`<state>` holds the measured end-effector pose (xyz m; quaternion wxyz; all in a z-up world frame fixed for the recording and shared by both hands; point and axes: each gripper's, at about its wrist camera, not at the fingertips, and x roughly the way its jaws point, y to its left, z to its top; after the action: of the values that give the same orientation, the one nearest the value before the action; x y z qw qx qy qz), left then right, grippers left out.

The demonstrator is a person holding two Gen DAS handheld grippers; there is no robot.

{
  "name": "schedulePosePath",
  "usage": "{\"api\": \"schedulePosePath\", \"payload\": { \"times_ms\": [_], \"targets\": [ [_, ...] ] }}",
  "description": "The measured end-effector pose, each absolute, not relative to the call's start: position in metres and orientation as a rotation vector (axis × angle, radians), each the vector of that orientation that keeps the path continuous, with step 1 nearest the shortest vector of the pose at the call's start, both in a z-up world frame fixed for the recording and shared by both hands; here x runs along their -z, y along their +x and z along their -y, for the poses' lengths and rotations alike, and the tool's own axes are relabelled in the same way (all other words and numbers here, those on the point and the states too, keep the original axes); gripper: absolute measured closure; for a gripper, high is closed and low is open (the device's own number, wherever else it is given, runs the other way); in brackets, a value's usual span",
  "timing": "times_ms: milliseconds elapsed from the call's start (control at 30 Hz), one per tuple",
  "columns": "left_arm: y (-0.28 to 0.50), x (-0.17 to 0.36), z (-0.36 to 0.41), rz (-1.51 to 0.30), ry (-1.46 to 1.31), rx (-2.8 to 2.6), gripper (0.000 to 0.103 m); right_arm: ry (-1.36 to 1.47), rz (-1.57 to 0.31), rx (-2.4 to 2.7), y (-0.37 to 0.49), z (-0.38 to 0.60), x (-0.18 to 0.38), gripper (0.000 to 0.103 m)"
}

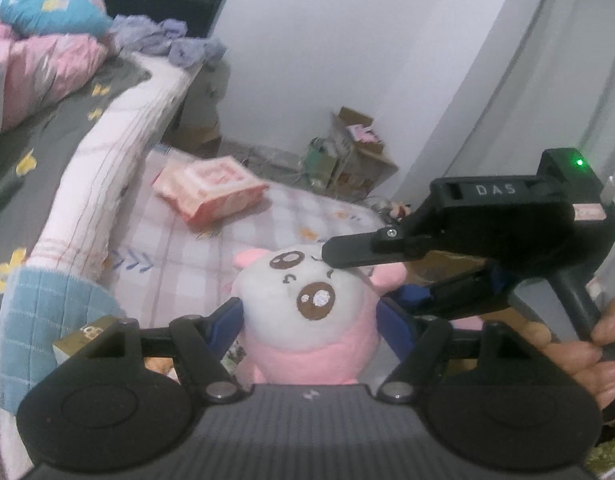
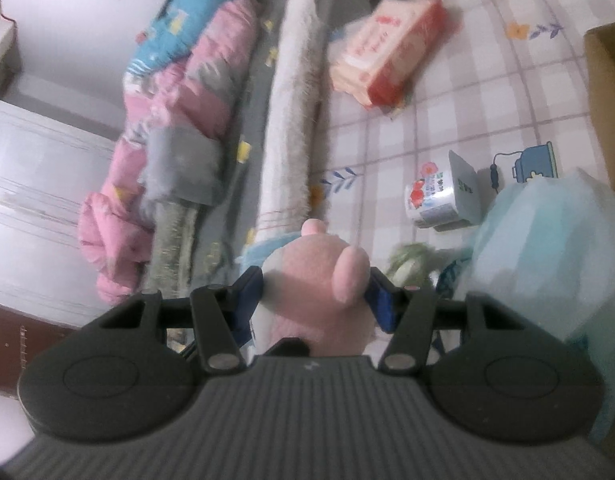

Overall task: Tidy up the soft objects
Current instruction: 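Carry the plush doll over the cardboard box with the right tool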

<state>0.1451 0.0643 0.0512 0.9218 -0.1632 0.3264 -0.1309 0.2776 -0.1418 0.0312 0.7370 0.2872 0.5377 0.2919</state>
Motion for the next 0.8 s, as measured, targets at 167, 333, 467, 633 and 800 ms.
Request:
{"api": "schedulePosePath", "payload": {
  "times_ms": [167,333,467,633,800],
  "targets": [
    [0.131,-0.073,-0.038,-0.632,-0.282,0.319,0.030,0.661,-1.110,-0.648,0.252,0.174,-0.057,0.048],
    [0.127,-0.089,-0.003,-0.611,-0.248,0.401,0.030,0.698,-1.038,-0.614,0.227,0.223,-0.075,0.048],
    [0.133,-0.095,0.038,-0.625,-0.216,0.489,0.031,0.725,-0.985,-0.553,0.207,0.271,-0.085,0.048],
    [0.144,-0.094,0.098,-0.668,-0.173,0.604,0.031,0.772,-0.930,-0.454,0.182,0.342,-0.084,0.048],
    [0.164,-0.079,0.160,-0.747,-0.143,0.691,0.031,0.822,-0.909,-0.344,0.168,0.409,-0.069,0.048]
  ]
}}
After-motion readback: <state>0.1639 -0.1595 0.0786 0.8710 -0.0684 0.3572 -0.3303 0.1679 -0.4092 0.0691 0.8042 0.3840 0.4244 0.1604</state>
